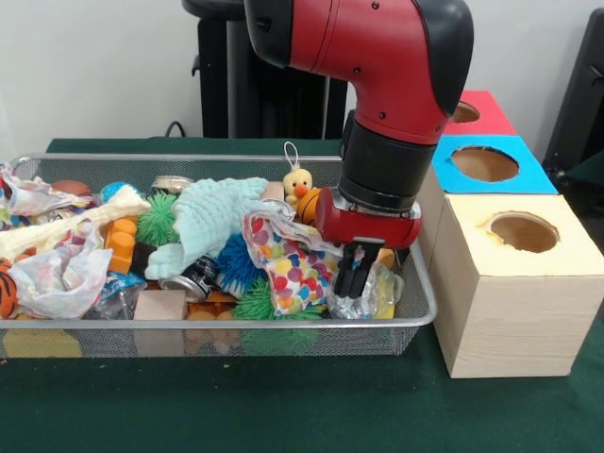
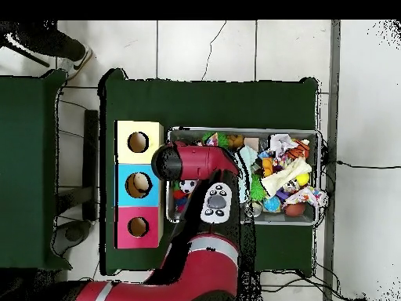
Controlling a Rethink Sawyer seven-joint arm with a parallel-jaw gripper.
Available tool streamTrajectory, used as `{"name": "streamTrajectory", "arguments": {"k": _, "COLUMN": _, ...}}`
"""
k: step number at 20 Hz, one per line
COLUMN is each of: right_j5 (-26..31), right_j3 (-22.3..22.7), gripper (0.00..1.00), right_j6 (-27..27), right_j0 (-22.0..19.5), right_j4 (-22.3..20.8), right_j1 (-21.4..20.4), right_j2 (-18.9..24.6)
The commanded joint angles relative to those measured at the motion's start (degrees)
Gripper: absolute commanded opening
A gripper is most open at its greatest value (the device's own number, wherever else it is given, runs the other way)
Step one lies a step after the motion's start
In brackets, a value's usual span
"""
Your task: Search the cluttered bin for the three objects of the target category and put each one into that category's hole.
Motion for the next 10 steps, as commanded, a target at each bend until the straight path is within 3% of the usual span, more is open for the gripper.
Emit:
{"name": "streamTrajectory", "arguments": {"k": 1, "right_j5": 8.3, "right_j3": 2.4, "gripper": 0.00, "right_j6": 6.5, "right_j0": -1.7, "right_j4": 1.6, "right_j1": -3.7, "right_j2": 4.2}}
{"name": "streamTrajectory", "arguments": {"k": 10, "right_j5": 10.4, "right_j3": 6.7, "gripper": 0.00, "right_j6": 4.1, "right_j0": -3.7, "right_j4": 1.5, "right_j1": -10.6, "right_j2": 6.2}}
